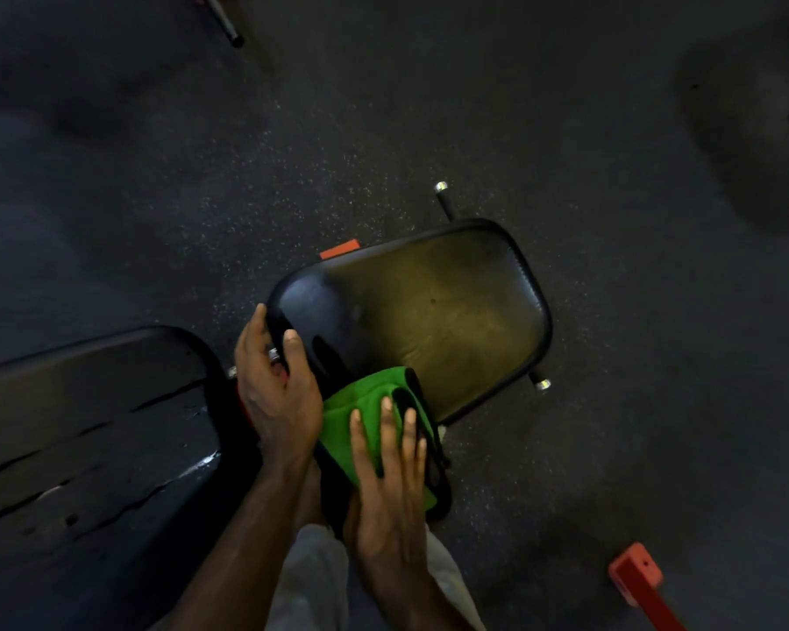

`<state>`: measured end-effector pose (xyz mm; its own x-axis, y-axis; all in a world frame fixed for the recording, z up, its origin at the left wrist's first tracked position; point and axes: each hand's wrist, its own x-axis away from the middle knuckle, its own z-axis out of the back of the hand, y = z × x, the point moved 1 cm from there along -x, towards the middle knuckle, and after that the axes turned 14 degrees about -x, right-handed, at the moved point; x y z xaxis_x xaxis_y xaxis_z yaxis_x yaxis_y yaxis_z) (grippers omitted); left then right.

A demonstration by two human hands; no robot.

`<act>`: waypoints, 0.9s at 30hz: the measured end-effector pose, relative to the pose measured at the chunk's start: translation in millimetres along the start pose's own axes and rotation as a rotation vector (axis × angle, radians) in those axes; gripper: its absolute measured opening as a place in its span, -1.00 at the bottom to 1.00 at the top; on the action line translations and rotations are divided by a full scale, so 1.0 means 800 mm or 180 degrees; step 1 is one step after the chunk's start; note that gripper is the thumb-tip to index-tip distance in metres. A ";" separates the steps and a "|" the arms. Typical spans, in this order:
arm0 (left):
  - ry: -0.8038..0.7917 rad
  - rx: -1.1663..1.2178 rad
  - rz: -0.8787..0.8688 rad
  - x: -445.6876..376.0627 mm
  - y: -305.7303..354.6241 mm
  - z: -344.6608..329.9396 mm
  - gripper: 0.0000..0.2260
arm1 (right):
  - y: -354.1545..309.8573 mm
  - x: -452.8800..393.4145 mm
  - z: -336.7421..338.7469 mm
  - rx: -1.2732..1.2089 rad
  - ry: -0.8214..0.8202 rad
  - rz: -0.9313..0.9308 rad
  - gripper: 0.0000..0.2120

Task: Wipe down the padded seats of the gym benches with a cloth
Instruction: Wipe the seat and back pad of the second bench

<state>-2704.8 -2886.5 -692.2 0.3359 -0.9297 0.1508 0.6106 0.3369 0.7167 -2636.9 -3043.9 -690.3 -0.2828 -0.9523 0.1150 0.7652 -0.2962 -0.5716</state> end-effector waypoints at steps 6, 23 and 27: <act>-0.0220 0.0140 0.0416 -0.016 -0.003 0.011 -0.65 | -0.015 -0.074 0.005 0.0461 -0.0783 0.0774 -0.37; -0.0486 0.0248 0.0511 -0.031 0.007 0.028 -0.60 | -0.011 -0.317 0.046 0.0170 0.0012 0.0304 -0.53; -0.0589 0.0143 0.0377 -0.028 0.011 0.023 -0.58 | 0.021 -0.307 0.072 0.0127 0.0159 -0.0094 -0.50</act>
<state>-2720.3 -2865.5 -676.8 0.2636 -0.8969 0.3552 0.5407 0.4423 0.7156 -2521.1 -2818.9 -681.0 -0.3334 -0.9385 0.0899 0.7783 -0.3278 -0.5355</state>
